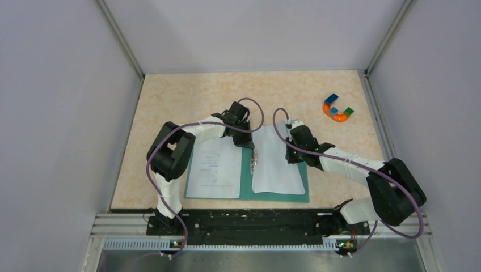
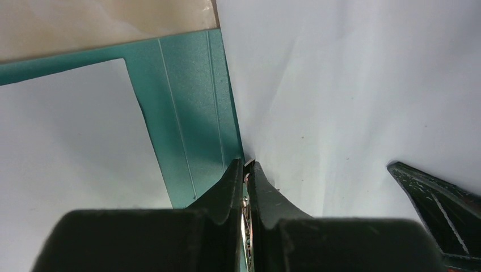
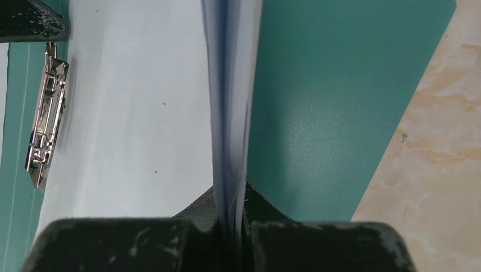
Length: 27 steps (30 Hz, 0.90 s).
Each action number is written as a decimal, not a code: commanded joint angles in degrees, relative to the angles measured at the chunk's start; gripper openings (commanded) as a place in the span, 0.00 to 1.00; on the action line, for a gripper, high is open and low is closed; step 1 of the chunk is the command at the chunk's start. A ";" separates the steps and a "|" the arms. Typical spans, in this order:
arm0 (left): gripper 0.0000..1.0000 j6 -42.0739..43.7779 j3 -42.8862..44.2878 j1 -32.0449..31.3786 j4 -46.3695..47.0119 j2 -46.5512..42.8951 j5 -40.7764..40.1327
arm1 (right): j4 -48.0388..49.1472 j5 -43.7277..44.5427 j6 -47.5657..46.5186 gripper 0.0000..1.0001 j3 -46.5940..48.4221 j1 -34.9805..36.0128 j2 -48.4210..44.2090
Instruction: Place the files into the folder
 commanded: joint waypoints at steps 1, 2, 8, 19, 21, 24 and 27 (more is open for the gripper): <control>0.00 -3.07 -4.92 0.34 -2.68 -1.99 -6.08 | 3.69 -2.06 1.66 0.00 1.20 1.01 1.12; 0.00 -3.59 -5.48 0.37 -2.26 -2.52 -6.34 | 4.16 -2.34 1.83 0.00 1.12 1.07 1.35; 0.00 -4.22 -6.91 0.42 -2.51 -4.79 -9.51 | 3.66 -1.20 2.36 0.00 2.00 1.04 2.58; 0.00 -1.34 -5.31 0.49 -3.51 -3.97 -8.57 | 1.61 -2.03 2.18 0.40 4.10 1.05 3.01; 0.00 -0.94 -4.96 0.53 -3.67 -3.93 -8.50 | 0.81 -1.45 1.85 0.47 4.60 1.01 2.87; 0.00 -0.30 -4.55 0.59 -3.88 -3.71 -8.07 | -0.38 -0.30 1.52 0.59 4.99 0.91 2.50; 0.00 0.29 -4.21 0.90 -4.00 -3.49 -7.46 | -0.65 -0.10 1.87 0.71 4.51 -0.04 1.87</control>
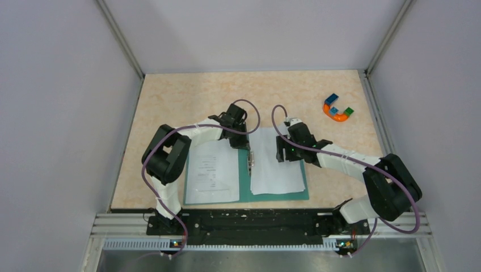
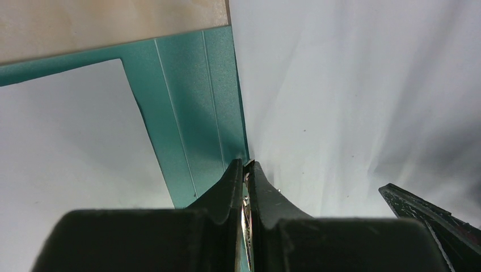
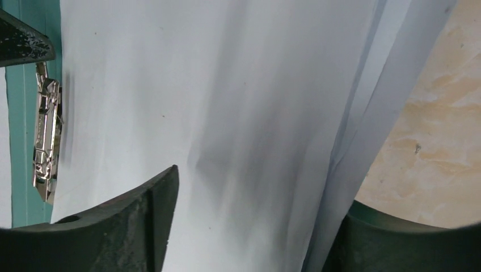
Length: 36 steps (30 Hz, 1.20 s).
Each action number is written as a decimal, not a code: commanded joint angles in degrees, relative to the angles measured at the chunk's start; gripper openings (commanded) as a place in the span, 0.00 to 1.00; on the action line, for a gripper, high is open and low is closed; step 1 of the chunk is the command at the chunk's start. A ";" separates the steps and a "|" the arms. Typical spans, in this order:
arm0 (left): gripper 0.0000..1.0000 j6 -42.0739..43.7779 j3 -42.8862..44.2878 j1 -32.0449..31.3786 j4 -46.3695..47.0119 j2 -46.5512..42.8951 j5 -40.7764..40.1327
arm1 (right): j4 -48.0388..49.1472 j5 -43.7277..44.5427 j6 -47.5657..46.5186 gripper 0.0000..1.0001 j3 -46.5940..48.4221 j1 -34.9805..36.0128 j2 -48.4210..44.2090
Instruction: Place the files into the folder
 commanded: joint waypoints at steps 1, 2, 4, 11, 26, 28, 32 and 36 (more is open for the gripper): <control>0.00 3.26 0.58 0.93 -4.58 0.71 -2.55 | -0.34 0.70 0.07 0.75 1.54 -0.42 -1.39; 0.00 3.54 0.82 0.89 -4.73 0.84 -2.25 | -0.25 0.27 0.30 0.78 1.26 -0.87 -1.56; 0.00 4.33 1.25 0.97 -4.89 1.26 -1.59 | 0.12 -1.30 0.80 0.83 0.48 -2.12 -1.69; 0.00 4.90 1.24 1.04 -4.71 1.87 -0.10 | -0.35 -2.69 3.47 0.93 -0.33 -6.38 -1.38; 0.00 6.23 1.74 1.02 -4.83 2.67 1.19 | 3.84 -2.68 8.27 0.96 5.03 -14.30 5.14; 0.00 6.39 1.81 1.05 -4.83 2.75 1.33 | 4.26 -2.70 8.23 0.96 6.93 -14.40 7.40; 0.00 6.68 2.11 1.03 -4.99 2.83 1.50 | 4.94 -2.70 8.61 0.97 9.62 -15.00 10.78; 0.00 6.96 2.15 1.02 -5.12 2.83 1.76 | 4.63 -2.76 8.99 0.97 11.08 -15.30 12.25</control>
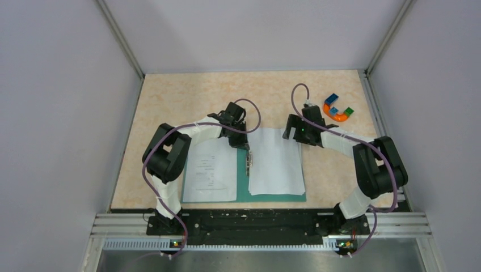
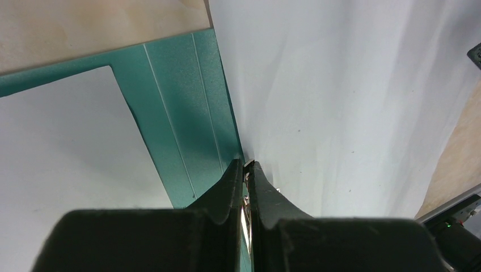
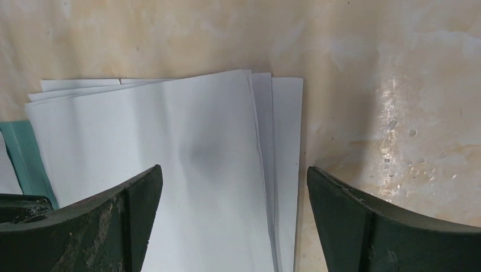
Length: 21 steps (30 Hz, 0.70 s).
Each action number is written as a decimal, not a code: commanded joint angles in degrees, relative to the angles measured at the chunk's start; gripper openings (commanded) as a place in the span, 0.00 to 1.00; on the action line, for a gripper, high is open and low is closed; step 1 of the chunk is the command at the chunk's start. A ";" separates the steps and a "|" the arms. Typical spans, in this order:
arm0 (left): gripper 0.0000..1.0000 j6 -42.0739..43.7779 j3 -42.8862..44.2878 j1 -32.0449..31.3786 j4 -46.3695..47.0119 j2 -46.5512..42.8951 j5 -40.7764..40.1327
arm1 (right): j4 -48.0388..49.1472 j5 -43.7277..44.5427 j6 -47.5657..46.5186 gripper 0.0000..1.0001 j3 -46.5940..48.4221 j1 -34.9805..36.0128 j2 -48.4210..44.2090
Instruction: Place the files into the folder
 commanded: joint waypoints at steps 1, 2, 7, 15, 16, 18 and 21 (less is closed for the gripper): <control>0.00 2.27 0.65 0.20 -3.07 2.03 -0.95 | 1.33 -1.27 1.02 0.96 2.79 -0.69 1.61; 0.00 2.27 0.64 0.21 -3.06 2.07 -0.94 | 1.68 -2.22 1.02 0.97 2.92 -0.65 1.83; 0.00 2.18 0.85 0.19 -2.88 2.54 -0.51 | 2.49 -4.50 1.62 0.96 3.46 0.05 2.96; 0.00 2.21 0.86 0.21 -2.71 2.75 -0.46 | 3.00 -4.71 1.37 0.97 3.34 1.27 2.62; 0.00 2.18 0.89 0.15 -2.63 2.73 -0.51 | 3.57 -5.86 1.05 0.97 3.37 1.25 2.68; 0.00 2.18 0.98 0.20 -2.52 2.78 -0.33 | 3.62 -7.71 0.51 0.97 4.06 1.59 3.29; 0.00 2.11 1.07 0.19 -2.44 2.85 -0.26 | 2.75 -6.58 -0.03 0.96 4.61 3.08 3.35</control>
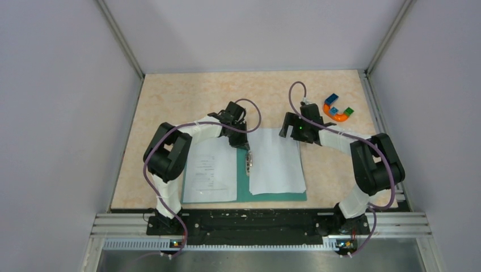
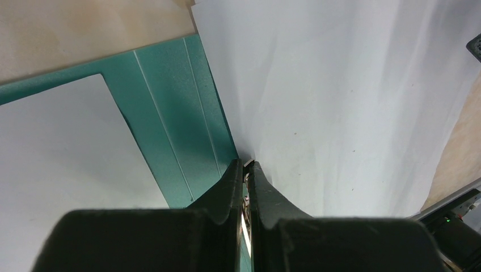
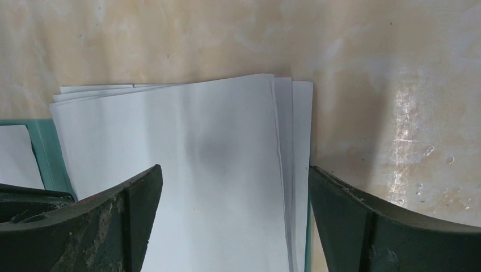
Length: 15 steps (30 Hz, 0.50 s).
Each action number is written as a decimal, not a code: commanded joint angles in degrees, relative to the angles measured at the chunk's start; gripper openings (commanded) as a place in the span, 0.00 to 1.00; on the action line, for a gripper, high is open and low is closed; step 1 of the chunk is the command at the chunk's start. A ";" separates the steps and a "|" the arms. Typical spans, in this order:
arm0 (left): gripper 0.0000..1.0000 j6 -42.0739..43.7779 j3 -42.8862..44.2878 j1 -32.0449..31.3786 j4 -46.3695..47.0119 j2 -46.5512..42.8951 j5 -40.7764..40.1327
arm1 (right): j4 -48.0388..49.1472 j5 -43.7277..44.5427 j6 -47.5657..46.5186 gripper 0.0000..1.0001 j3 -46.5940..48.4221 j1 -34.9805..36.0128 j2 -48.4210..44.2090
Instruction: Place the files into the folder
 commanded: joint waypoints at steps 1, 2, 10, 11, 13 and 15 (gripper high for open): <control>0.00 1.24 0.31 0.00 -2.02 1.90 -1.64 | 0.55 -2.38 -0.40 0.96 2.41 3.00 0.74; 0.00 1.18 0.32 0.03 -1.95 1.89 -1.64 | 0.38 -1.90 -0.42 0.97 2.18 3.17 0.39; 0.00 1.16 -0.13 0.03 -1.90 1.63 -2.09 | -0.40 0.98 -2.01 0.97 1.98 3.02 -1.35; 0.00 1.11 -0.25 0.02 -1.82 1.57 -1.96 | -0.09 -0.03 -2.05 0.97 2.09 3.06 -1.24; 0.00 1.09 -0.14 0.04 -1.80 1.59 -1.97 | -0.49 -1.08 -1.95 0.97 2.62 3.08 -0.43; 0.00 1.02 -0.14 -0.01 -1.92 1.52 -2.03 | -1.27 0.05 -1.30 0.96 2.41 3.02 -0.40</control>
